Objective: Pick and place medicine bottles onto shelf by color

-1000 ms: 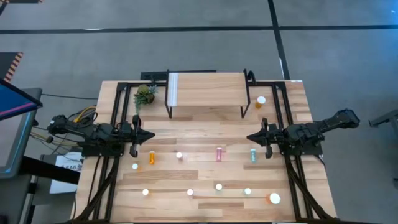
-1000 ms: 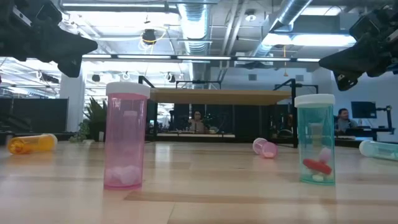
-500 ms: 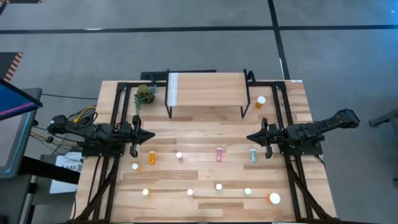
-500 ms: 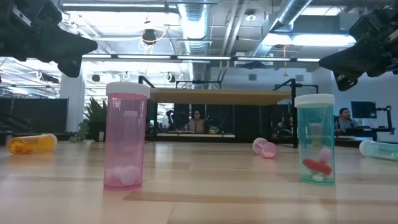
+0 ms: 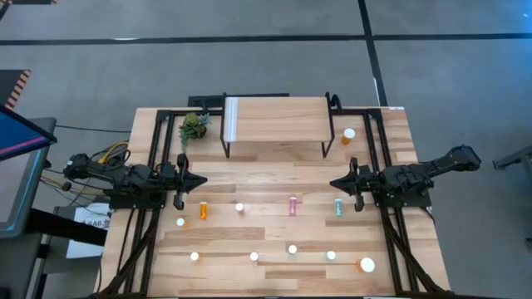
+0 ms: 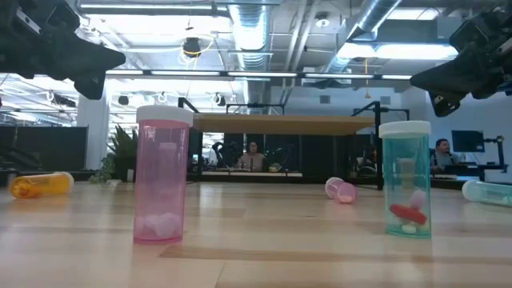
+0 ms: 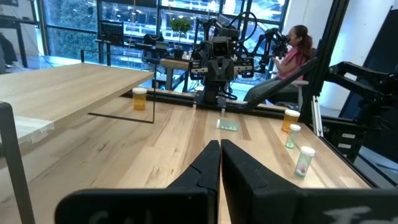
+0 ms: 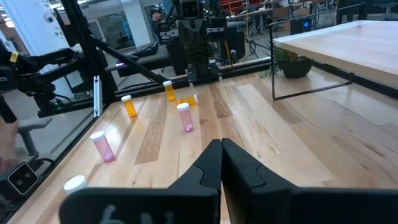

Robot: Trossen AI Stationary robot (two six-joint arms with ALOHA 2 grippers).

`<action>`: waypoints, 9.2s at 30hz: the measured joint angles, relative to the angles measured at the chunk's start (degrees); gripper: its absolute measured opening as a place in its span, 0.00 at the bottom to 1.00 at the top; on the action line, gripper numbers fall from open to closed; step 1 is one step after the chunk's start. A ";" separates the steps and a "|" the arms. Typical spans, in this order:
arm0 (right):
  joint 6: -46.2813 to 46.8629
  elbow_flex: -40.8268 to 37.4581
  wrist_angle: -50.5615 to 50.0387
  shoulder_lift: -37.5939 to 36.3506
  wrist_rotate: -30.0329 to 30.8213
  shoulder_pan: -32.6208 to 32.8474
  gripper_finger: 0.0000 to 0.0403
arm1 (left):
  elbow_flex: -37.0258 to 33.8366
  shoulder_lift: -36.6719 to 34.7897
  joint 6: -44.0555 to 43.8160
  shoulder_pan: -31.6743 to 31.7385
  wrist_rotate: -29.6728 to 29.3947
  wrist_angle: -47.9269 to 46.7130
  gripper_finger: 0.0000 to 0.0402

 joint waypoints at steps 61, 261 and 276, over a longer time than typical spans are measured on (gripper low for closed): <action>-16.44 3.02 16.30 -0.05 1.64 -3.23 0.06 | 0.00 0.00 0.00 -0.01 -0.02 0.01 0.00; -3.96 81.89 -45.36 82.97 -1.88 -54.90 0.56 | 0.00 -0.01 -0.01 0.01 0.00 0.01 0.00; -3.53 81.89 -45.56 82.96 -3.19 -54.90 0.59 | 0.00 -0.02 -0.02 -0.01 0.00 0.01 0.00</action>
